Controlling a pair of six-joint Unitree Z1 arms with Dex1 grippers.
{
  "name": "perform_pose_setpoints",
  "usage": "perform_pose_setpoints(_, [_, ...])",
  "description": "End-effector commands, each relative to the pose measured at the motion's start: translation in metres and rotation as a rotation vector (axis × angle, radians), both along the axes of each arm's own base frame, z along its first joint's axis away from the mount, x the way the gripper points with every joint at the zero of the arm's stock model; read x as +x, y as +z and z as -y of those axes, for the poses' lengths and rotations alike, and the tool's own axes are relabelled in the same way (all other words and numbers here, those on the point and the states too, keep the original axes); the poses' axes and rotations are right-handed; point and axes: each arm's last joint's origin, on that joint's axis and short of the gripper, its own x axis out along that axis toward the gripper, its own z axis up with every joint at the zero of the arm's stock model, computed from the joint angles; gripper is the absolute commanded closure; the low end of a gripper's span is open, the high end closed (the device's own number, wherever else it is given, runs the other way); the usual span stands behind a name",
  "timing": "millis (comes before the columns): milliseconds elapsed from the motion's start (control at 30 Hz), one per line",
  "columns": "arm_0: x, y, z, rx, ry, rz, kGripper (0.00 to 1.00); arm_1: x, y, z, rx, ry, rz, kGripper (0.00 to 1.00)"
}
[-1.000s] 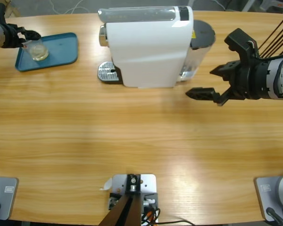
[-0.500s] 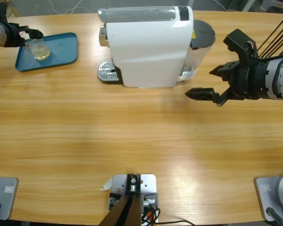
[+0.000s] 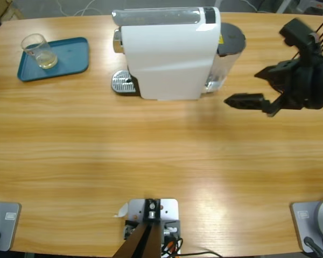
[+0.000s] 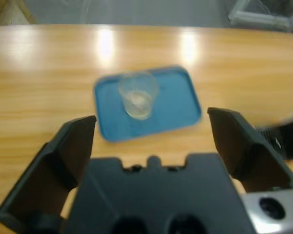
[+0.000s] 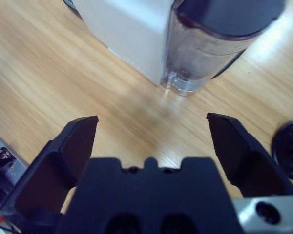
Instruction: Pour coffee
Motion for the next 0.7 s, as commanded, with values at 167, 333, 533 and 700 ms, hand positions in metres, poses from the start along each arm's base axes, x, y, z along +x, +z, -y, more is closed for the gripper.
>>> perform_pose_setpoints(167, [-0.149,-0.003,-0.002,-0.054,-0.405,-0.1,0.0,-0.039,0.003,0.038,-0.043,-0.041,0.053,0.0])
perform_pose_setpoints(333, [-0.16,-0.007,-0.006,-0.064,-0.424,-0.077,0.0,-0.043,0.002,0.048,-0.11,-0.066,0.095,0.0])
perform_pose_setpoints(533, [-0.16,-0.017,-0.004,-0.075,-0.482,0.003,0.004,-0.045,0.002,0.051,-0.127,-0.087,0.121,0.0])
perform_pose_setpoints(700, [-0.149,-0.018,0.003,-0.076,-0.514,-0.023,0.004,-0.049,0.004,0.055,-0.109,-0.091,0.139,0.0])
